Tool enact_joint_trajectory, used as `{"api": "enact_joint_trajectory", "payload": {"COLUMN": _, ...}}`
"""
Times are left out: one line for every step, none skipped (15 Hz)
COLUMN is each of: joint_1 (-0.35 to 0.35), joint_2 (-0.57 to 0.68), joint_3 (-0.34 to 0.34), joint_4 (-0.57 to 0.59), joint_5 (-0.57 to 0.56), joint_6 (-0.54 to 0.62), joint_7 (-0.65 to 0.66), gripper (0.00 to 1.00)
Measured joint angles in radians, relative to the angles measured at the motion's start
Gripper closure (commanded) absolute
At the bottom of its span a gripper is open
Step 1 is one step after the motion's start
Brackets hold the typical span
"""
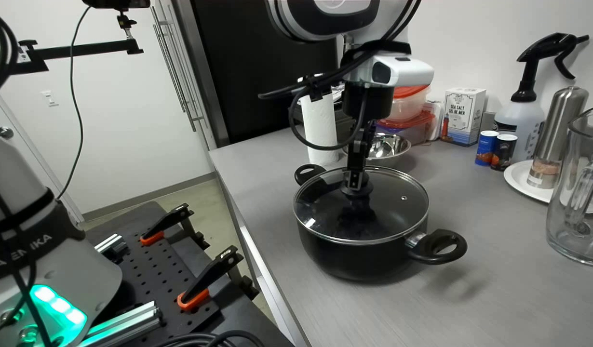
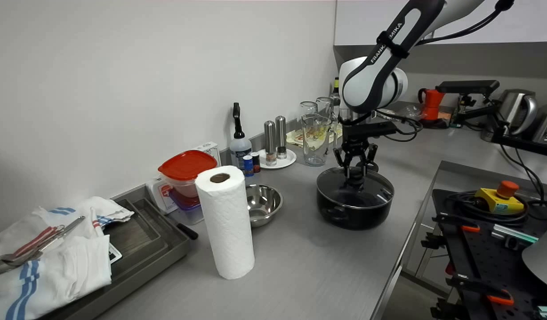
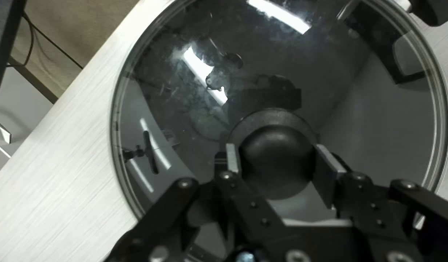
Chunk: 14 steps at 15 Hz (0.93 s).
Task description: Uncover the pot
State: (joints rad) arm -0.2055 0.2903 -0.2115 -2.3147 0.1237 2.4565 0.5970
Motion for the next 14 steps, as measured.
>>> {"api": "enact_joint_trajectory", "payload": {"joint_1": 0.0, "joint_2": 0.0, "joint_3": 0.0, "joint_4": 0.0, "joint_5": 0.0, "joint_6": 0.0, "joint_7": 0.0, "gripper": 0.75}}
{"api": "enact_joint_trajectory", "payload": {"joint_1": 0.0, "joint_2": 0.0, "joint_3": 0.0, "joint_4": 0.0, "joint_5": 0.0, "joint_6": -0.001, "joint_7": 0.0, "gripper": 0.75}}
{"api": "enact_joint_trajectory", "payload": {"joint_1": 0.0, "joint_2": 0.0, "joint_3": 0.0, "joint_4": 0.0, "joint_5": 0.0, "joint_6": -0.001, "joint_7": 0.0, "gripper": 0.75}}
{"api": "enact_joint_trajectory", "payload": {"joint_1": 0.0, "joint_2": 0.0, "joint_3": 0.0, "joint_4": 0.0, "joint_5": 0.0, "joint_6": -0.001, "joint_7": 0.0, "gripper": 0.75}}
{"api": "enact_joint_trajectory", "payload": {"joint_1": 0.0, "joint_2": 0.0, "joint_3": 0.0, "joint_4": 0.0, "joint_5": 0.0, "joint_6": -0.001, "joint_7": 0.0, "gripper": 0.75}}
{"api": "enact_joint_trajectory", "payload": {"joint_1": 0.0, "joint_2": 0.0, "joint_3": 0.0, "joint_4": 0.0, "joint_5": 0.0, "joint_6": -0.001, "joint_7": 0.0, "gripper": 0.75}}
{"api": "enact_joint_trajectory", "payload": {"joint_1": 0.0, "joint_2": 0.0, "joint_3": 0.0, "joint_4": 0.0, "joint_5": 0.0, "joint_6": -0.001, "joint_7": -0.001, "gripper": 0.75}}
{"api": "enact_joint_trajectory", "payload": {"joint_1": 0.0, "joint_2": -0.001, "joint_3": 0.0, "joint_4": 0.0, "joint_5": 0.0, "joint_6": -0.001, "joint_7": -0.002, "gripper": 0.75}}
{"api": "enact_joint_trajectory", "payload": {"joint_1": 0.0, "joint_2": -0.003, "joint_3": 0.0, "joint_4": -0.002, "joint_5": 0.0, "joint_6": 0.0, "joint_7": -0.005, "gripper": 0.75}}
{"api": "enact_joint_trajectory", "payload": {"joint_1": 0.0, "joint_2": -0.007, "joint_3": -0.001, "joint_4": -0.004, "joint_5": 0.0, "joint_6": 0.0, "joint_7": -0.009, "gripper": 0.75}}
{"api": "enact_joint_trajectory", "payload": {"joint_1": 0.0, "joint_2": -0.013, "joint_3": -0.002, "joint_4": -0.006, "joint_5": 0.0, "joint_6": 0.0, "joint_7": -0.014, "gripper": 0.75}}
{"api": "enact_joint_trajectory", "payload": {"joint_1": 0.0, "joint_2": -0.022, "joint_3": -0.003, "joint_4": -0.01, "joint_5": 0.0, "joint_6": 0.0, "joint_7": -0.019, "gripper": 0.75}}
{"api": "enact_joint_trajectory", "payload": {"joint_1": 0.0, "joint_2": -0.035, "joint_3": -0.005, "joint_4": -0.015, "joint_5": 0.0, "joint_6": 0.0, "joint_7": -0.028, "gripper": 0.75}}
{"api": "enact_joint_trajectory", "payload": {"joint_1": 0.0, "joint_2": -0.049, "joint_3": -0.007, "joint_4": -0.02, "joint_5": 0.0, "joint_6": 0.0, "joint_7": -0.035, "gripper": 0.75}}
